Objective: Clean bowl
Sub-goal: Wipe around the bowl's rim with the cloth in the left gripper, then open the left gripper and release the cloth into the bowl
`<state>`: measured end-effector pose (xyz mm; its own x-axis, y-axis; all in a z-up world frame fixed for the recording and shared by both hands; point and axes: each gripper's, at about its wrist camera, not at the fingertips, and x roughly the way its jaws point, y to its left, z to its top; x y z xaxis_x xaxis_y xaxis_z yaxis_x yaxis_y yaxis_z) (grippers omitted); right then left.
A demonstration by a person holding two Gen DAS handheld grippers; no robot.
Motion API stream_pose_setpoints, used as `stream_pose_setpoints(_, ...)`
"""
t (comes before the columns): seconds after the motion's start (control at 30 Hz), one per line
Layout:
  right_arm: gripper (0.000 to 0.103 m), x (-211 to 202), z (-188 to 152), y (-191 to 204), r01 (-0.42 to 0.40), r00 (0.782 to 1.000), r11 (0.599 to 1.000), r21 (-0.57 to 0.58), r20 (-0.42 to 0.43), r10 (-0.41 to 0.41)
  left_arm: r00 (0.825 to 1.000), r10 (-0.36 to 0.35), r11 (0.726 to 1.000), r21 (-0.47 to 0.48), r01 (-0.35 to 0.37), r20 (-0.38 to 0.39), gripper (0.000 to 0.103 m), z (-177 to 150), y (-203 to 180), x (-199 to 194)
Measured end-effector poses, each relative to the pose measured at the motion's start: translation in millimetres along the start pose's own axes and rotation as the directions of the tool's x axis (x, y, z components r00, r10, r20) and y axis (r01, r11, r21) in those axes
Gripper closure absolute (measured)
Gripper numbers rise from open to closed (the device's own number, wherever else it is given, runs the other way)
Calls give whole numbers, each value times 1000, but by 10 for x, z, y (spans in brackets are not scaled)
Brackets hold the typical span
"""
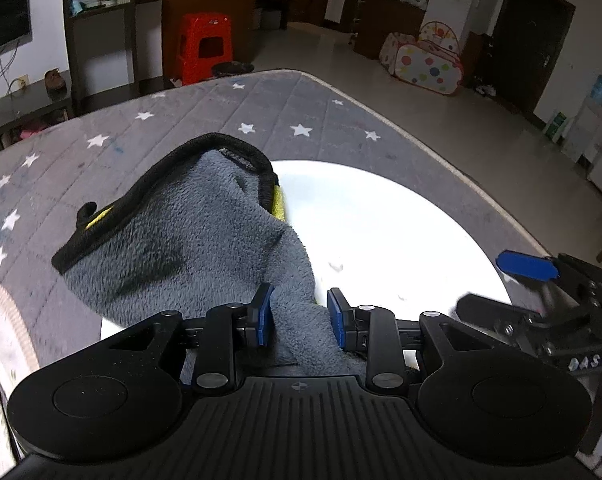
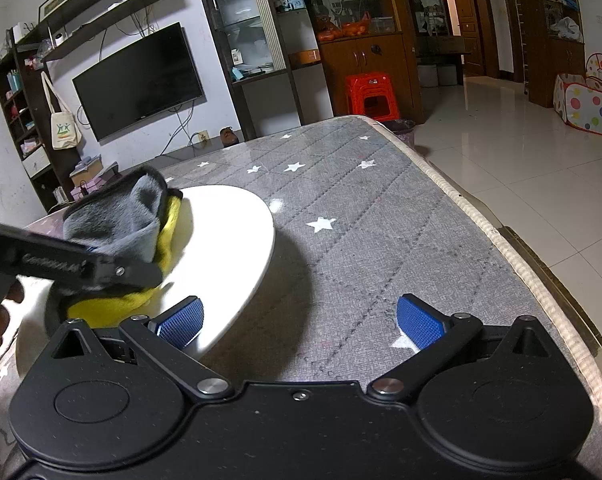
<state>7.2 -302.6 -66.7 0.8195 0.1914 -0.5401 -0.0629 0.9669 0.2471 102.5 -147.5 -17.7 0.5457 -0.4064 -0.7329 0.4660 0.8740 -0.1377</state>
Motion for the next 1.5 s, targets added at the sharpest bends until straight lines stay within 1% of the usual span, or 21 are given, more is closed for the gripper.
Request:
stream_pose_setpoints(0.1,0,1,1,2,0,1000,1000,0,0,0,1000,0,1000,13,0,-1,73,-76,-48,-63)
stream_pose_setpoints(0.3,0,5,5,-1,0,1000,1000,0,0,0,1000,-3,998,56,3,-12,67,-179,-190,-120)
stream_pose_setpoints(0.4,0,-2,6,-1,1,1000,1000,0,3,-1,1000,4,997,80,-2,-22,60,-174,-253,-96)
stream_pose_setpoints(0.67,0,-52,-5,-38,26,999,999,39,35,-28,999,-33,995,90,36,-25,60,-104,-347,-1)
stream_pose_setpoints(0.73,0,-116,-14,-6,58,996,998,23,67,-59,998,-59,994,86,61,-24,60,-96,-359,12)
stream_pose_setpoints(0.87,0,-181,-14,20,76,994,997,-8,85,-75,996,-86,994,69,86,-11,61,-77,-394,55)
stream_pose_setpoints(0.93,0,-244,-7,22,108,989,994,-19,106,-106,995,-95,994,58,95,-2,61,-64,-417,79)
stream_pose_setpoints(1.07,0,-385,22,-79,118,984,993,17,131,-119,996,-89,994,61,88,6,60,-41,-471,117)
stream_pose_setpoints(1.13,0,-391,27,-119,132,983,991,31,129,-135,997,-71,994,80,71,4,60,-41,-510,112)
stream_pose_setpoints(1.2,0,-370,32,-182,183,977,982,40,101,-187,998,-59,995,84,59,4,60,-45,-527,91)
stream_pose_setpoints(1.23,0,-356,35,-191,189,977,981,40,94,-192,998,-56,995,82,56,6,59,-48,-530,75)
stream_pose_setpoints(1.3,0,-301,9,-177,238,969,971,11,59,-239,999,-51,996,74,50,7,57,-53,-527,46)
stream_pose_setpoints(1.37,0,-257,-8,-150,257,966,966,-8,37,-256,999,-44,997,71,43,12,55,-58,-531,16)
stream_pose_setpoints(1.5,0,-184,-25,-127,251,968,968,-19,9,-251,999,-8,997,75,6,35,48,-62,-547,-98)
